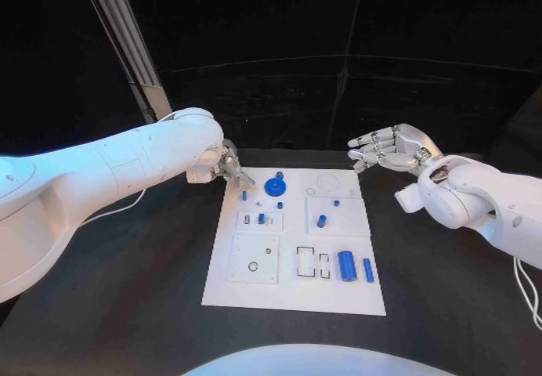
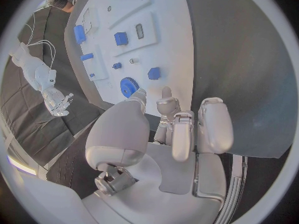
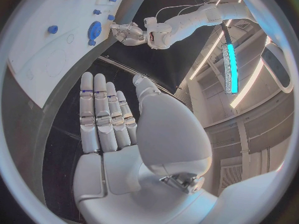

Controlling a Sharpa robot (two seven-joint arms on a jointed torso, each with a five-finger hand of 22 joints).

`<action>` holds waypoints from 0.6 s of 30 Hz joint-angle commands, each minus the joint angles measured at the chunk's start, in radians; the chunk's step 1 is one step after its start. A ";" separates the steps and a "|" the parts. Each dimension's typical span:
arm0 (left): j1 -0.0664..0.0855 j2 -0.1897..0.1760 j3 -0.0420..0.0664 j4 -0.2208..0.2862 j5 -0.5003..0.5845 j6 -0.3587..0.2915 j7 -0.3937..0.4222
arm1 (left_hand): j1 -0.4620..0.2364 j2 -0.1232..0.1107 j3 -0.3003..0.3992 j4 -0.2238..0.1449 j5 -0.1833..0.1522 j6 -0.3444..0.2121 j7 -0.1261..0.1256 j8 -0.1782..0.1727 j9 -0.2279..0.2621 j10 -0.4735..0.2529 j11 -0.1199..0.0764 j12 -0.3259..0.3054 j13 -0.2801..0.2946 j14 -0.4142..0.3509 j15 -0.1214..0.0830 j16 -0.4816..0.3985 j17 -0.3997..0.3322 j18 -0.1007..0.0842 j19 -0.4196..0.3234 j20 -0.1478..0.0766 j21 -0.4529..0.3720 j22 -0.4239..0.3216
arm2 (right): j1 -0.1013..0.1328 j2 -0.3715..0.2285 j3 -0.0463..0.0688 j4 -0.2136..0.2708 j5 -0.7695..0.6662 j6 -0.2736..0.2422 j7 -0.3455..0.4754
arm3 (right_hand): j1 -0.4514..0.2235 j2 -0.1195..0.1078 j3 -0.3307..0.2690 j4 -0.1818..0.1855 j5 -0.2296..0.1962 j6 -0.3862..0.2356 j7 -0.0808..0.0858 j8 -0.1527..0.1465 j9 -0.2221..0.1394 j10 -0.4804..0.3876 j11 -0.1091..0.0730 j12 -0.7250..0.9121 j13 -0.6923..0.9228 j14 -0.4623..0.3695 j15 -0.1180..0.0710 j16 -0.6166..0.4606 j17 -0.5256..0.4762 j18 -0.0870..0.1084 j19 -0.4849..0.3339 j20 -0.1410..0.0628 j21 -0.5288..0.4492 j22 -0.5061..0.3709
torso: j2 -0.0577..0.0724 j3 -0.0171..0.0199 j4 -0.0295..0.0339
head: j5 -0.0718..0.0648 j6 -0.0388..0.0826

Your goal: Assemble the parts on the task board

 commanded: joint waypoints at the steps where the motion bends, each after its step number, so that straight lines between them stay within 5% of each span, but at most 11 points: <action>1: 0.000 0.002 0.000 -0.001 -0.007 0.071 0.032 | 0.001 0.012 -0.008 0.001 -0.005 0.006 -0.001 0.007 -0.002 0.007 -0.003 0.002 0.002 0.106 -0.002 0.003 0.263 -0.001 0.006 0.001 0.006 0.000 | 0.002 0.002 0.001 0.000 0.005 -0.002 0.012 | -0.004 0.009 -0.006 -0.001 0.005 -0.005 0.002 -0.002 0.001 -0.009 0.001 0.005 -0.002 -0.009 -0.001 -0.002 -0.001 0.010 -0.002 0.007 -0.006 -0.001 | -0.001 0.0002 0.0013 | -0.001 -0.001; 18: -0.003 0.000 0.000 0.005 0.007 0.115 0.036 | 0.022 0.027 -0.014 -0.005 -0.004 0.016 -0.005 0.009 -0.008 0.009 -0.007 0.003 0.001 0.106 -0.005 0.003 0.263 -0.002 0.006 -0.002 0.008 0.004 | 0.002 0.004 0.001 -0.004 0.005 -0.001 0.011 | -0.002 0.011 -0.006 -0.001 0.007 -0.005 0.002 -0.001 0.001 -0.010 0.001 0.006 -0.002 -0.010 -0.001 -0.002 -0.001 0.010 -0.001 0.007 -0.007 -0.002 | -0.001 0.0008 0.0008 | 0.001 0.000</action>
